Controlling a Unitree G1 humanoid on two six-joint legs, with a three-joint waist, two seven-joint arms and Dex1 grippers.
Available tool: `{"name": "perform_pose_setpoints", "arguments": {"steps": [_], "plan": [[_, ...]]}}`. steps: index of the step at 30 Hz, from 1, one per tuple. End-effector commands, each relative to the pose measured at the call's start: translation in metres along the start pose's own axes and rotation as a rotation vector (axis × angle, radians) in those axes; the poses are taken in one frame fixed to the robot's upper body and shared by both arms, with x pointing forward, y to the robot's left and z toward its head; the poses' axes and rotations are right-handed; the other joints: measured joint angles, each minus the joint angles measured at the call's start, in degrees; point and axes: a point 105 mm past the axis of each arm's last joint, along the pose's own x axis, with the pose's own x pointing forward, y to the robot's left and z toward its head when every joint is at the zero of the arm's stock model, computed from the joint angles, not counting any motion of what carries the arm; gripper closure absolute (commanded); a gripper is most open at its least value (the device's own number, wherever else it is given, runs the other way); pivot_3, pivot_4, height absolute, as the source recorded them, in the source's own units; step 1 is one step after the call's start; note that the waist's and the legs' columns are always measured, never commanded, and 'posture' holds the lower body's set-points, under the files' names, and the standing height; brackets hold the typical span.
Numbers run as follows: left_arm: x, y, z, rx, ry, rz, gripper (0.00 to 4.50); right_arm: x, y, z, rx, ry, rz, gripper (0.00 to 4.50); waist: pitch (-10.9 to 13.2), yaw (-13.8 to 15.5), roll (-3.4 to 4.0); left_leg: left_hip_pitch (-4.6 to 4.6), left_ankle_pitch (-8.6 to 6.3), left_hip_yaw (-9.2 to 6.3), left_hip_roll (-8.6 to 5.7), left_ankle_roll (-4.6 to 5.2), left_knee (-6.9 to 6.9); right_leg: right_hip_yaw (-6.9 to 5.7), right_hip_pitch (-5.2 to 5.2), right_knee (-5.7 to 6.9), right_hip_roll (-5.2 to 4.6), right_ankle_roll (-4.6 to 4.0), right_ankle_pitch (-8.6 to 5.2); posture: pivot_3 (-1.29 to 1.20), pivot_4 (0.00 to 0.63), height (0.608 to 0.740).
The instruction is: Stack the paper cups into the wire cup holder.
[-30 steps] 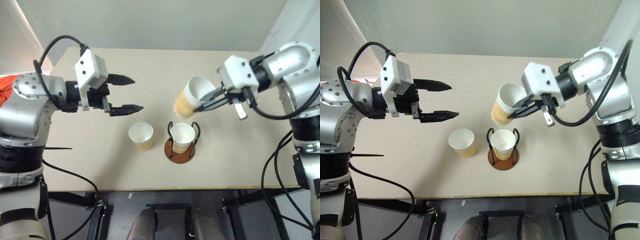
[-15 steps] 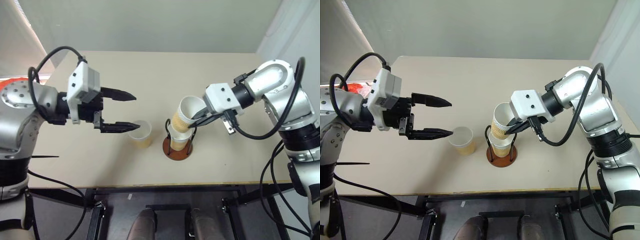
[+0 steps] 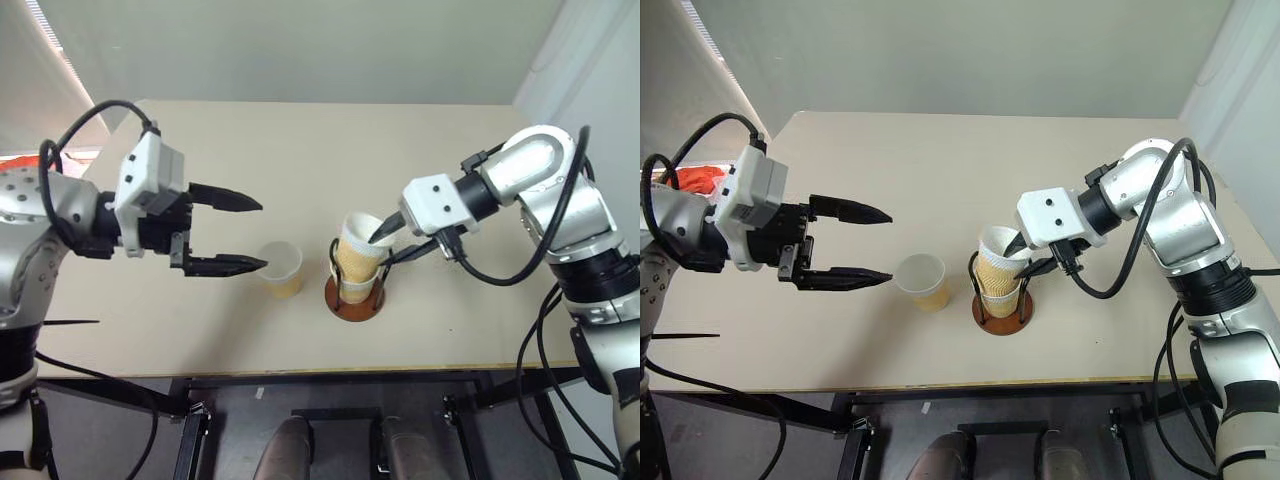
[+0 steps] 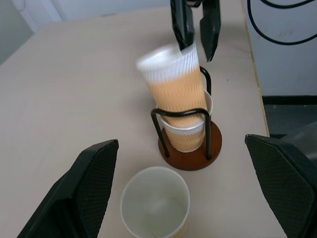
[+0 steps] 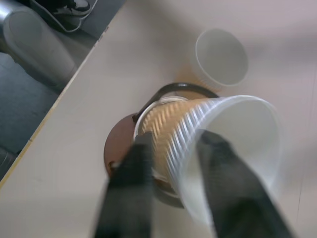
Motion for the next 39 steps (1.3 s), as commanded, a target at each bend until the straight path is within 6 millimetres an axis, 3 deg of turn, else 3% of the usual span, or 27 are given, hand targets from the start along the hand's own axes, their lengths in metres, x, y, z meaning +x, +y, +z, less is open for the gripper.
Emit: {"name": "perform_pose_setpoints", "arguments": {"steps": [1,6,7,10,14,19,28,31,39], "plan": [[-0.003,0.000,-0.006,0.044,0.081,-0.003,0.00,-0.002,-0.003,0.005,-0.027,-0.004,-0.015,1.89,0.0,0.0,0.00,0.00,0.00,0.00,0.00,0.00,0.00,0.00,-0.01,0.00,0.00,0.00,0.00,0.00,0.150,0.740],[0.002,-0.003,-0.021,0.102,0.224,-0.104,0.00,-0.008,-0.012,0.010,0.014,-0.070,-0.090,0.18,0.0,0.0,0.00,0.00,0.00,0.00,0.00,-0.01,-0.03,0.02,-0.04,0.01,0.00,-0.08,-0.04,0.00,0.150,0.740],[0.004,-0.003,-0.025,0.115,0.250,-0.124,0.00,-0.010,-0.016,0.012,0.042,-0.104,-0.118,0.03,0.0,0.0,0.00,-0.01,0.00,0.00,0.00,-0.01,-0.04,0.02,-0.05,0.02,0.00,-0.10,-0.05,0.00,0.150,0.740],[0.013,0.002,-0.034,0.162,0.318,-0.151,0.00,-0.014,-0.022,0.015,0.086,-0.147,-0.175,0.03,0.0,0.1,0.00,-0.03,0.00,-0.01,0.00,-0.01,-0.06,0.02,-0.09,0.03,0.00,-0.12,-0.06,0.00,0.150,0.740],[0.032,0.012,-0.056,0.254,0.442,-0.210,0.00,-0.017,-0.017,0.025,0.163,-0.266,-0.180,0.03,0.0,0.2,-0.02,-0.07,-0.01,-0.01,0.00,0.00,-0.06,0.02,-0.08,-0.01,-0.04,-0.19,-0.08,0.00,0.150,0.740],[0.052,0.012,-0.058,0.323,0.456,-0.314,0.00,-0.020,-0.029,0.032,0.309,-0.404,-0.293,0.03,0.0,0.1,-0.03,-0.15,-0.05,0.00,0.00,0.00,-0.06,0.01,-0.13,-0.03,-0.04,-0.17,-0.07,0.00,0.150,0.740],[0.070,0.008,-0.079,0.359,0.499,-0.394,0.00,-0.020,-0.020,0.026,0.384,-0.394,-0.366,0.03,0.0,0.1,-0.03,-0.20,-0.16,-0.01,0.01,0.06,-0.05,-0.02,-0.12,-0.06,-0.04,0.02,0.03,0.00,0.150,0.740],[0.075,0.008,-0.085,0.375,0.510,-0.400,0.56,-0.023,-0.017,0.023,0.401,-0.379,-0.380,0.00,0.0,0.1,-0.03,-0.22,-0.17,-0.01,0.01,0.07,0.03,-0.02,-0.11,-0.07,-0.04,0.08,0.06,0.00,0.150,0.740],[0.080,0.010,-0.085,0.393,0.501,-0.407,3.36,-0.030,-0.008,0.020,0.420,-0.359,-0.378,0.00,0.0,0.2,-0.03,-0.21,-0.15,-0.01,0.01,0.10,0.25,-0.01,-0.02,-0.05,-0.04,0.17,0.12,0.00,0.150,0.740]]}}
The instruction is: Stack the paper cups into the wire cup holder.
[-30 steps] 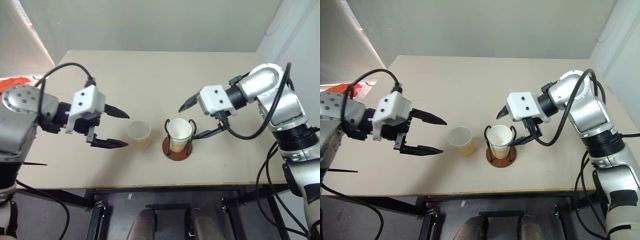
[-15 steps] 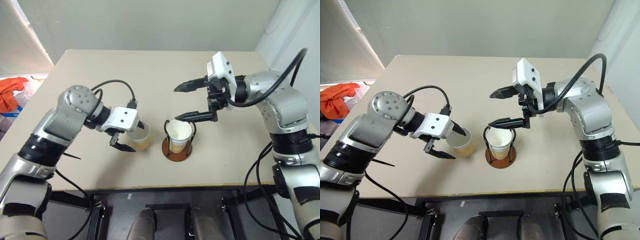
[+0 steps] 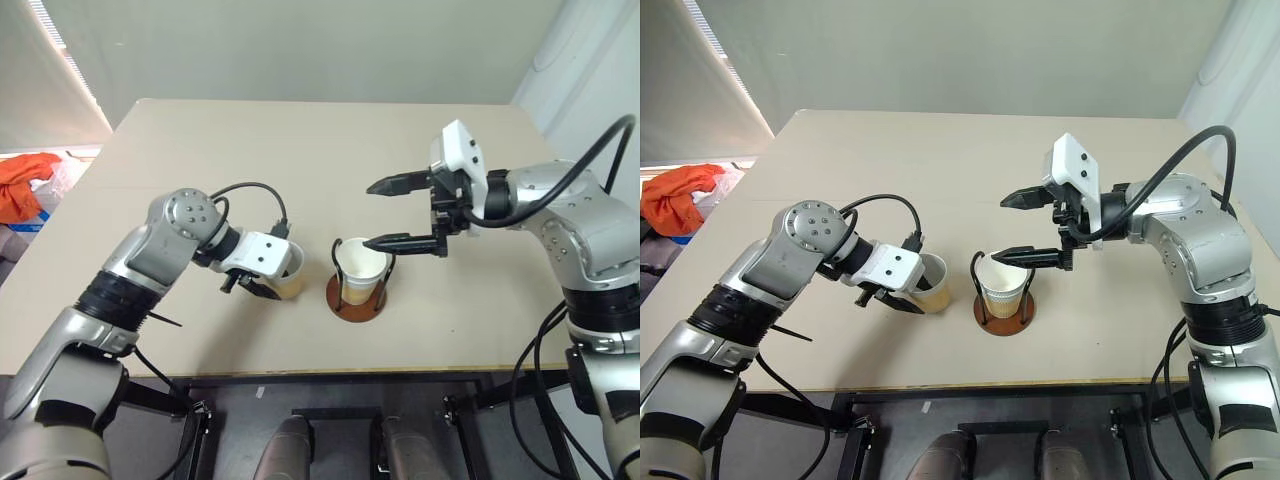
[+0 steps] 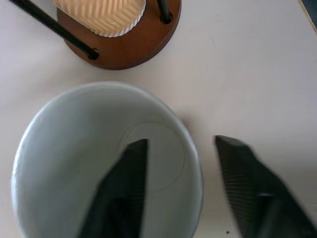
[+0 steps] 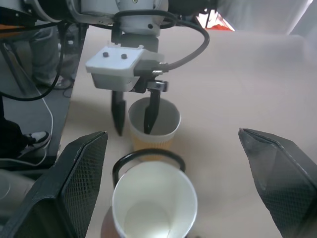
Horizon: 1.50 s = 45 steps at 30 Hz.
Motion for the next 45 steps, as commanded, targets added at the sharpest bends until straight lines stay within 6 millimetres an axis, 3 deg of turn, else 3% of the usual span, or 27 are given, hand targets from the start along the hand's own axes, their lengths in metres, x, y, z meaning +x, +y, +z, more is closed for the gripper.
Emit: {"name": "perform_pose_setpoints", "arguments": {"steps": [1,3,6,9,14,18,20,25,29,33,45], "plan": [[-0.009,0.006,0.003,0.029,0.010,0.014,3.71,-0.009,0.002,0.014,-0.044,-0.033,-0.017,0.00,0.0,0.0,0.00,0.00,0.00,0.00,0.00,0.00,0.02,0.00,0.01,0.00,0.00,0.01,0.00,0.00,0.150,0.740],[-0.010,0.007,0.002,0.031,0.011,0.018,4.45,-0.010,0.002,0.014,-0.044,-0.034,-0.017,0.00,0.0,0.0,0.00,0.00,0.00,0.00,0.00,0.00,0.04,0.00,0.01,0.00,0.00,0.01,0.01,0.00,0.150,0.740],[-0.019,0.011,0.003,0.037,0.004,0.032,4.48,-0.011,0.003,0.015,-0.045,-0.037,-0.016,0.00,0.0,0.0,0.00,0.00,0.00,0.00,0.00,0.01,0.05,0.00,0.01,0.00,0.00,0.02,0.01,0.00,0.150,0.740],[-0.045,0.022,0.010,0.045,-0.036,0.081,4.48,-0.015,0.005,0.015,-0.039,-0.038,-0.017,0.00,0.0,0.1,-0.01,-0.05,-0.01,-0.01,0.00,0.03,0.10,-0.02,0.00,-0.01,0.00,0.02,0.01,0.00,0.150,0.740],[-0.107,0.046,0.056,0.135,-0.207,0.200,4.48,-0.052,0.015,0.010,-0.008,-0.070,-0.048,0.00,0.0,0.8,-0.04,-0.38,-0.08,-0.03,-0.01,0.15,0.24,-0.04,-0.07,-0.20,0.01,0.12,0.06,0.00,0.150,0.740],[-0.127,0.045,0.098,0.245,-0.349,0.179,4.48,-0.084,0.033,0.003,0.012,-0.122,-0.105,0.00,0.0,1.2,0.01,-0.58,-0.25,0.03,-0.07,0.36,0.26,0.01,-0.01,-0.72,-0.01,0.38,0.13,0.00,0.150,0.740],[-0.127,0.044,0.112,0.304,-0.382,0.147,4.48,-0.101,0.044,-0.003,0.043,-0.145,-0.175,0.00,0.0,1.5,0.01,-0.71,-0.30,0.03,-0.08,0.40,0.30,0.02,-0.02,-0.84,-0.02,0.63,0.18,0.00,0.150,0.740],[-0.112,0.046,0.127,0.400,-0.395,0.063,4.48,-0.129,0.070,-0.029,0.123,-0.149,-0.382,0.00,0.0,1.6,-0.01,-0.74,-0.46,0.09,-0.10,0.45,0.41,0.04,0.02,-0.90,-0.05,1.20,0.34,0.00,0.150,0.740],[-0.100,0.054,0.137,0.456,-0.405,0.028,4.48,-0.141,0.087,-0.033,0.155,-0.146,-0.511,0.00,0.0,1.6,0.05,-0.73,-0.55,0.12,-0.10,0.58,0.67,0.08,0.14,-0.91,-0.06,1.17,0.21,0.00,0.150,0.740],[-0.087,0.058,0.146,0.521,-0.406,-0.009,4.48,-0.140,0.102,-0.029,0.189,-0.131,-0.514,0.00,0.0,0.9,0.04,-0.72,-0.71,0.23,-0.13,0.74,1.23,0.22,0.40,-0.93,-0.02,1.27,0.11,0.00,0.150,0.740],[-0.052,0.050,0.141,0.630,-0.326,-0.132,4.48,-0.133,0.098,-0.015,0.146,-0.123,-0.548,0.00,0.0,1.3,0.06,-0.89,-0.72,-0.05,-0.68,1.03,1.44,0.43,0.65,-0.98,-0.22,1.96,-0.06,0.00,0.150,0.740]]}}
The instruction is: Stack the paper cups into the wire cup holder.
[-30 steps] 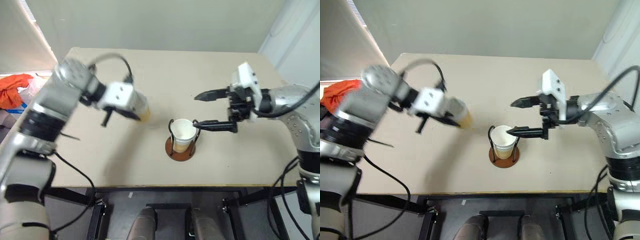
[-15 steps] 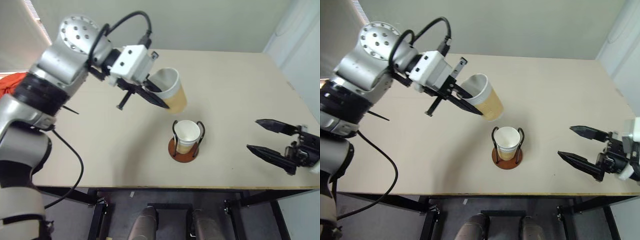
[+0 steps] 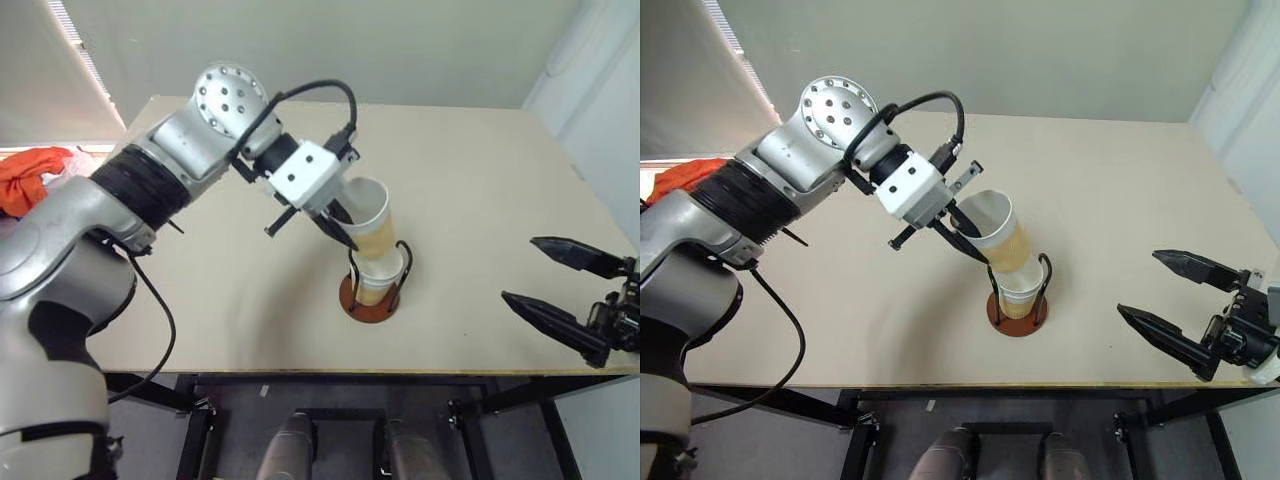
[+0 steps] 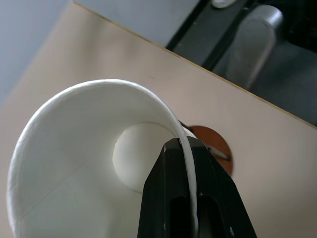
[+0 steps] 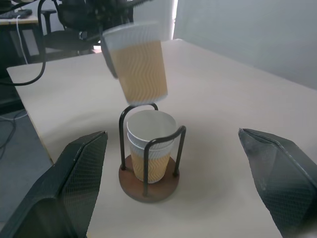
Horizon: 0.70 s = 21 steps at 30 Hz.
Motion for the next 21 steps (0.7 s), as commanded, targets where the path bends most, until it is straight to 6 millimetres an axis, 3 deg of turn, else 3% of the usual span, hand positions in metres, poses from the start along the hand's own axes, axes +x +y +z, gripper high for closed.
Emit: {"name": "perform_pose_setpoints", "arguments": {"steps": [1,5,8,15,21], "plan": [[0.002,0.005,0.005,0.071,0.020,-0.038,4.48,0.000,0.002,0.010,-0.051,-0.013,-0.011,0.00,0.0,0.4,0.00,-0.02,-0.03,-0.01,-0.06,0.04,0.00,0.00,0.00,0.00,-0.02,0.09,-0.06,0.00,0.150,0.740],[0.009,0.011,0.003,0.070,0.012,-0.032,4.48,0.003,0.001,0.010,-0.056,-0.012,-0.018,0.00,0.0,1.0,0.00,-0.12,-0.14,-0.03,-0.19,0.14,0.02,0.01,0.01,0.00,-0.16,0.41,-0.17,0.00,0.150,0.740],[0.012,0.010,0.007,0.061,-0.007,-0.043,3.93,0.003,0.001,0.009,-0.055,-0.009,-0.019,0.00,0.0,1.0,0.00,-0.09,-0.36,0.07,-0.21,0.21,0.04,0.01,0.01,-0.01,-0.21,0.81,-0.01,0.00,0.150,0.740],[0.015,0.016,0.002,0.081,0.033,-0.031,1.49,0.004,-0.002,0.007,-0.054,0.000,-0.015,0.00,0.0,1.1,0.00,-0.06,-0.41,0.10,-0.24,0.16,0.07,-0.01,0.06,-0.01,-0.26,0.96,-0.12,0.00,0.150,0.740],[0.002,0.019,-0.007,0.032,0.059,0.058,1.49,0.015,-0.009,0.007,-0.053,0.000,0.055,0.00,0.0,0.9,0.01,0.00,-0.41,0.21,-0.26,0.30,0.16,-0.01,0.10,-0.01,-0.34,0.98,-0.14,0.00,0.150,0.740]]}}
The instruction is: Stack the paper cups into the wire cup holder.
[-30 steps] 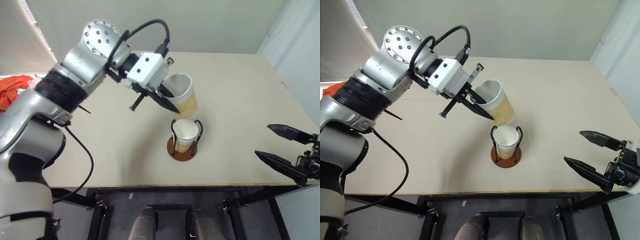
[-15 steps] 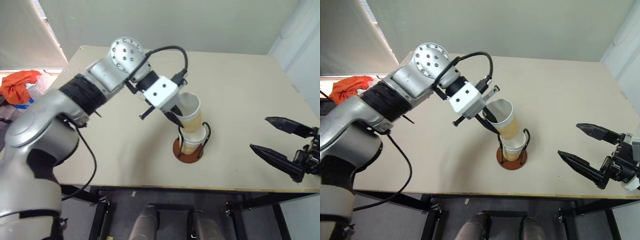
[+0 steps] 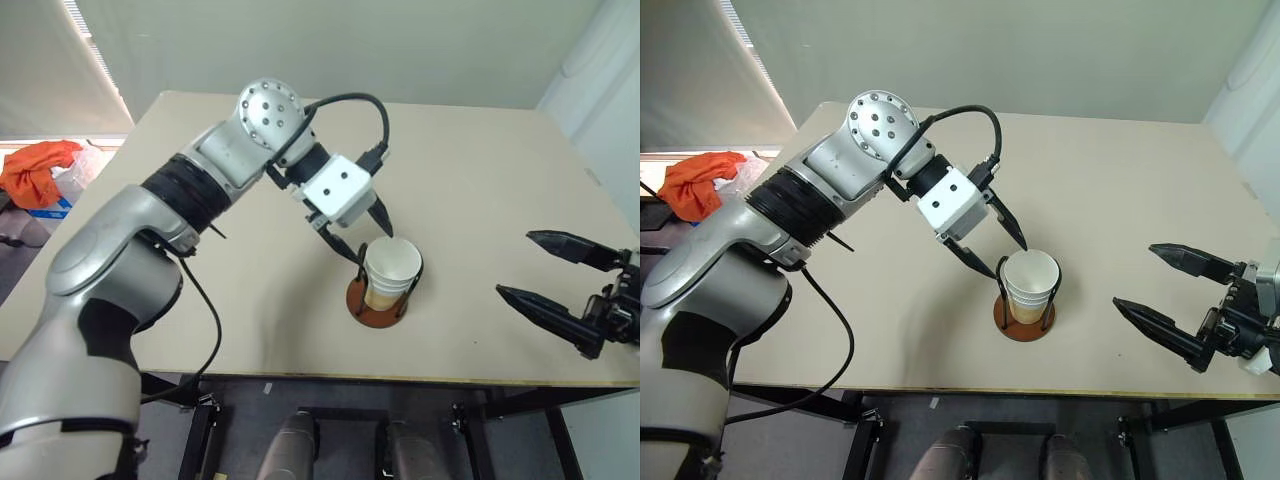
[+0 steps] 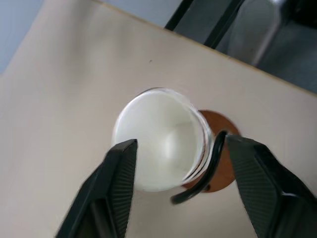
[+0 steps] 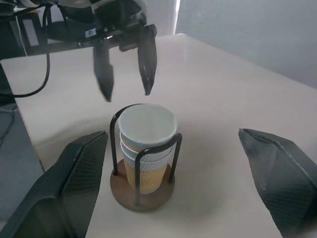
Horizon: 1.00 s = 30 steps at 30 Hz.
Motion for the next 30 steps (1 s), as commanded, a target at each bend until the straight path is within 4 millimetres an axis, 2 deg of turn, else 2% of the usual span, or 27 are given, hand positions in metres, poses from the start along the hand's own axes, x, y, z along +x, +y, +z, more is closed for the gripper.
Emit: {"name": "perform_pose_setpoints", "arguments": {"steps": [1,2,4,6,8,11,13,15,16,18,23,30], "plan": [[-0.022,0.002,-0.001,-0.045,0.003,0.077,1.49,0.009,-0.003,0.003,-0.017,-0.007,0.077,0.00,0.0,-0.2,0.01,0.02,0.03,0.03,-0.01,0.03,0.01,0.00,0.00,0.00,0.00,0.00,0.02,0.00,0.150,0.740],[-0.028,0.003,-0.002,-0.076,-0.005,0.110,1.49,0.012,-0.004,0.003,-0.008,-0.002,0.102,0.00,0.0,-0.4,0.01,0.03,0.05,0.03,-0.01,0.04,0.02,0.00,0.02,0.01,0.00,0.00,0.02,0.00,0.150,0.740],[-0.047,-0.013,-0.011,-0.193,-0.017,0.183,1.49,0.020,-0.009,0.001,0.015,0.002,0.173,0.00,-0.1,-0.9,0.11,0.06,0.14,0.06,-0.02,0.04,0.01,-0.01,0.04,0.03,0.02,-0.02,0.03,0.00,0.150,0.740],[-0.061,-0.039,-0.015,-0.324,-0.056,0.234,1.49,0.028,-0.018,-0.001,0.025,0.002,0.220,0.00,-0.1,-1.6,0.23,0.13,0.15,0.18,0.00,0.02,-0.03,0.00,0.02,0.04,0.08,0.00,0.05,0.00,0.150,0.740],[-0.070,-0.063,-0.012,-0.441,-0.105,0.276,1.49,0.034,-0.028,-0.003,0.023,0.015,0.266,0.00,-0.2,-2.4,0.32,0.21,0.47,0.21,0.07,-0.50,-0.09,0.03,0.02,0.06,0.23,0.01,0.04,0.00,0.150,0.740],[-0.086,-0.096,-0.020,-0.642,-0.095,0.430,1.49,0.046,-0.047,-0.002,-0.005,0.036,0.342,0.00,-0.2,-2.4,0.36,0.18,0.63,0.13,0.09,-0.57,-0.14,0.01,-0.09,0.10,0.41,-0.04,-0.02,0.00,0.150,0.740],[-0.096,-0.119,-0.026,-0.769,-0.079,0.522,1.49,0.054,-0.056,-0.003,-0.020,0.044,0.376,0.00,-0.2,-2.1,0.35,0.12,0.68,0.03,0.14,-0.60,-0.17,0.06,-0.21,0.15,0.31,-0.27,-0.05,0.00,0.150,0.740],[-0.104,-0.150,-0.030,-0.906,-0.055,0.596,1.49,0.060,-0.065,-0.006,-0.029,0.060,0.406,0.00,-0.2,-1.9,0.37,0.12,0.67,-0.11,0.22,-0.57,-0.25,0.00,-0.26,0.21,0.30,-0.89,-0.27,0.00,0.150,0.740],[-0.107,-0.167,-0.029,-0.969,-0.047,0.624,1.49,0.063,-0.067,-0.007,-0.029,0.066,0.420,0.00,-0.2,-2.0,0.37,0.15,0.63,-0.15,0.21,-0.51,-0.30,-0.07,-0.26,0.28,0.31,-1.04,-0.28,0.00,0.150,0.740],[-0.112,-0.187,-0.022,-1.045,-0.047,0.681,1.49,0.066,-0.072,-0.011,-0.024,0.080,0.441,0.00,-0.2,-1.9,0.37,0.20,0.54,-0.10,0.32,-0.40,-0.38,-0.14,-0.33,0.40,0.29,-1.33,-0.29,0.00,0.150,0.740],[-0.124,-0.217,-0.009,-1.135,-0.015,0.796,1.49,0.075,-0.076,-0.017,-0.005,0.101,0.489,0.00,-0.2,-1.7,0.33,0.33,0.24,-0.15,0.32,-0.52,-0.45,-0.24,-0.54,1.07,0.28,-1.96,-0.59,0.00,0.150,0.740],[-0.123,-0.216,0.002,-1.128,0.014,0.781,1.49,0.076,-0.084,-0.019,-0.009,0.128,0.507,0.00,-0.2,-1.9,0.32,1.14,0.58,-0.15,0.33,-0.88,-0.97,-0.21,-0.16,1.12,0.28,-2.98,-0.51,0.00,0.150,0.740]]}}
